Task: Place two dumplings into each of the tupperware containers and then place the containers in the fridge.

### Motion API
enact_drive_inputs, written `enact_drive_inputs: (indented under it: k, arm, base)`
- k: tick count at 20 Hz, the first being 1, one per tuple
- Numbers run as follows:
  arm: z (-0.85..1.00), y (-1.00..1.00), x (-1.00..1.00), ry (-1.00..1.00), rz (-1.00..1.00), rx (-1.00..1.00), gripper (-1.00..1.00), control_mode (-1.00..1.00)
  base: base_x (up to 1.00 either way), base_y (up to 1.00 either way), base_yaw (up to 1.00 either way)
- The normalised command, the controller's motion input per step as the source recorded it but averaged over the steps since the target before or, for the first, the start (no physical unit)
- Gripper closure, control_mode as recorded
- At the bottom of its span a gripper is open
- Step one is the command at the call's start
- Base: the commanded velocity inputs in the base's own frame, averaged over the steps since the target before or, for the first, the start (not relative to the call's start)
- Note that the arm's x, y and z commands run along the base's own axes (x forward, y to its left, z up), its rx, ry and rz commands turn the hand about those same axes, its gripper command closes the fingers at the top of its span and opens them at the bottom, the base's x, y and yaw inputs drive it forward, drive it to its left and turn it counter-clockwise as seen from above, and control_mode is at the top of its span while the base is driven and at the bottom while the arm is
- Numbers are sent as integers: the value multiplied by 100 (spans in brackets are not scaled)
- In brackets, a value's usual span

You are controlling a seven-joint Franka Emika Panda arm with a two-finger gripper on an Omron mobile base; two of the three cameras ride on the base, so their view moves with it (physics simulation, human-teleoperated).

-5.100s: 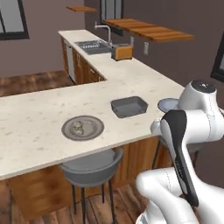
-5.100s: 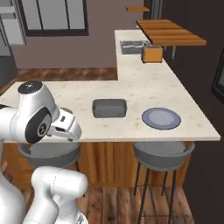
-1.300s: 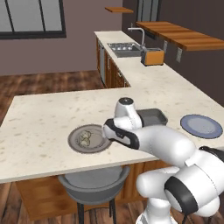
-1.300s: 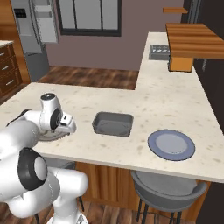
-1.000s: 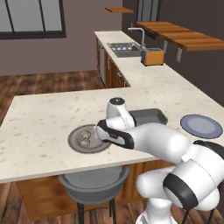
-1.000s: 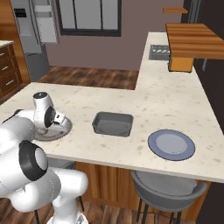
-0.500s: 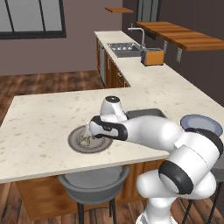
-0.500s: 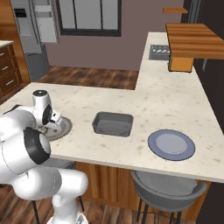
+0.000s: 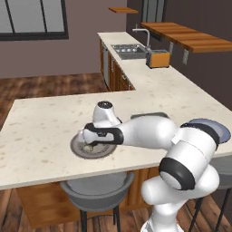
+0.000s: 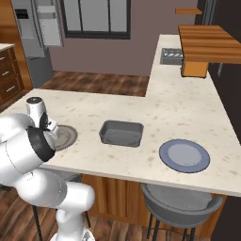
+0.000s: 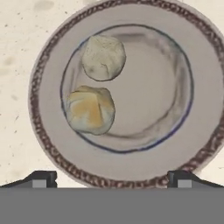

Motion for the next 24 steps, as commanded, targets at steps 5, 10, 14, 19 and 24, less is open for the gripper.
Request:
enact_drive_inputs:
  k: [5,10,14,19,24]
  arm:
    - [-16,23,0,0,0,0,-100,-100]
    - [-10,11,5,0,0,0,-100,-100]
    - [-13,0,15,-2,0,0,-100,-100]
    - [-25,0,24,0,0,0,-100,-100]
    - [-21,1,27,0,0,0,-100,-100]
  base:
    - [0,0,0]
    - [0,0,0]
    - [0,0,0]
    - [0,0,0]
    - [0,0,0]
